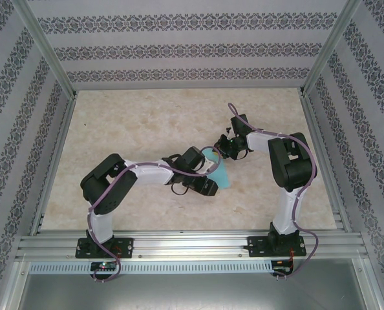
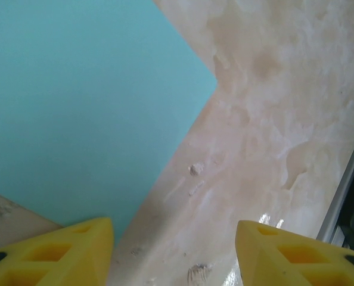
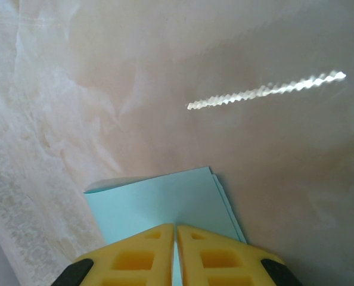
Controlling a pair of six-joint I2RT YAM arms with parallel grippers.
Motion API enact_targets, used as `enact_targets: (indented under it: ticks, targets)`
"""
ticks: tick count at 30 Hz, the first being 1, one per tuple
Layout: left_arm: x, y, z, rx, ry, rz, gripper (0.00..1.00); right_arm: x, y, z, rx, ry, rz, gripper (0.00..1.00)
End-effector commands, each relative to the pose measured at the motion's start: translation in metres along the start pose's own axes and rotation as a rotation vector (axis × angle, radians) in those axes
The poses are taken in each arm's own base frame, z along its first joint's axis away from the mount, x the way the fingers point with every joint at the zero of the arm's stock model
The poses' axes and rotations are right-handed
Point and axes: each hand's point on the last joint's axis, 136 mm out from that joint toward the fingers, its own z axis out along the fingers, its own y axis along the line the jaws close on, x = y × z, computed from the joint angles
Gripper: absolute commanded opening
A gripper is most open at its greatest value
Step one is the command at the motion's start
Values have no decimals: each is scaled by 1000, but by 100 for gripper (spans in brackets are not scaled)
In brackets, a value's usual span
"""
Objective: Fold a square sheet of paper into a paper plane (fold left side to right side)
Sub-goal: First fold the square sheet of paper in half at the center of the table, then fold the triangle a second time at the center of the table.
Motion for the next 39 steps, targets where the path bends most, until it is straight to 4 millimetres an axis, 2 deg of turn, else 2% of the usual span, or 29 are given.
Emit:
enact_targets:
  ticks: [1,6,10,13,15,17,19,22,26,33,39]
  targets:
    - [24,-17,-3,26,94,28,58,9,-30,14,111,26,23,13]
    - [16,-22,-7,34,63,41,58,9,-27,13,104,23,19,13]
    - [-7,-34,-27,58,-22,51,58,2,-5,6,28,2,-18,14]
    - [-29,-42,-54,82,-122,54,59,-9,21,-16,-16,-49,-81,17]
    - [-42,-42,-70,72,-181,49,60,-15,39,-34,-39,-83,-127,23]
    - [-54,-36,-81,54,-233,36,61,-19,53,-52,-53,-112,-172,29]
    - [-65,-25,-87,24,-280,-5,62,-20,59,-69,-42,-138,-202,34]
    - [-80,-2,-88,24,-353,-120,62,-14,51,-93,7,-166,-227,41]
    - [-95,22,-76,52,-383,-246,61,9,30,-107,35,-158,-239,46]
    - [-112,32,-45,92,-352,-295,55,65,-1,-95,-45,-41,-207,46]
    - [-110,41,-31,91,-319,-329,52,89,-22,-88,-25,28,-117,45]
